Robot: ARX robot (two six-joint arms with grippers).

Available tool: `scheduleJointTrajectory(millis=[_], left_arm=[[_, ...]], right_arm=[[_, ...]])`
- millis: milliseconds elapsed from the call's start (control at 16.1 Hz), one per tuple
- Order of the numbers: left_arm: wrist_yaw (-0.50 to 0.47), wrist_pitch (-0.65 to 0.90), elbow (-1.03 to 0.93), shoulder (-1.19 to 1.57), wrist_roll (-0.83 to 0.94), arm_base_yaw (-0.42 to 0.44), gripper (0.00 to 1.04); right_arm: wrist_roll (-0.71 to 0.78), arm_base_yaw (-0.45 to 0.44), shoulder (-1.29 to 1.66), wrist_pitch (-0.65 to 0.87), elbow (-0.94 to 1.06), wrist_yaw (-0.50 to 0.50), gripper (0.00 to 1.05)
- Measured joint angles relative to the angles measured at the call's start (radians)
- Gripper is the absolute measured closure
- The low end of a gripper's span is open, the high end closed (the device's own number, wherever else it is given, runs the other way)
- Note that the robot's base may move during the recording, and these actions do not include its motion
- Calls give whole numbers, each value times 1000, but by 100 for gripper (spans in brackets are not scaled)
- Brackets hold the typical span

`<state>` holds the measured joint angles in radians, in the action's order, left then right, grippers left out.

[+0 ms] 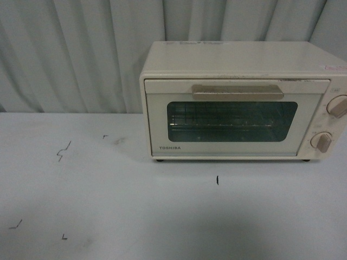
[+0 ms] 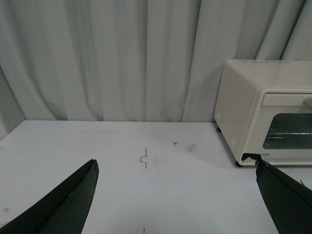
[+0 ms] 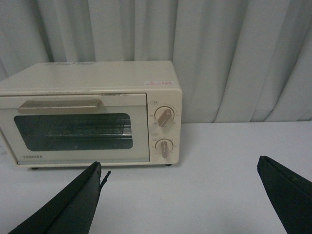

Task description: Open oven

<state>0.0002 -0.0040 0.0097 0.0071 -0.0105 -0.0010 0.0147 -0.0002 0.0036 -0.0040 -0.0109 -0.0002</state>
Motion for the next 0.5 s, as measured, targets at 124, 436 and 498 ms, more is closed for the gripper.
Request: scheduleJointTrajectory(millis=[124,436,498], left_arm=[[0,-2,0,0,0,0,7],[0,1,0,0,0,0,7],[0,1,0,0,0,0,7]], right_arm=[[0,0,1,-4,0,0,6],[0,0,-1,0,0,0,6],[0,0,-1,0,0,0,6]])
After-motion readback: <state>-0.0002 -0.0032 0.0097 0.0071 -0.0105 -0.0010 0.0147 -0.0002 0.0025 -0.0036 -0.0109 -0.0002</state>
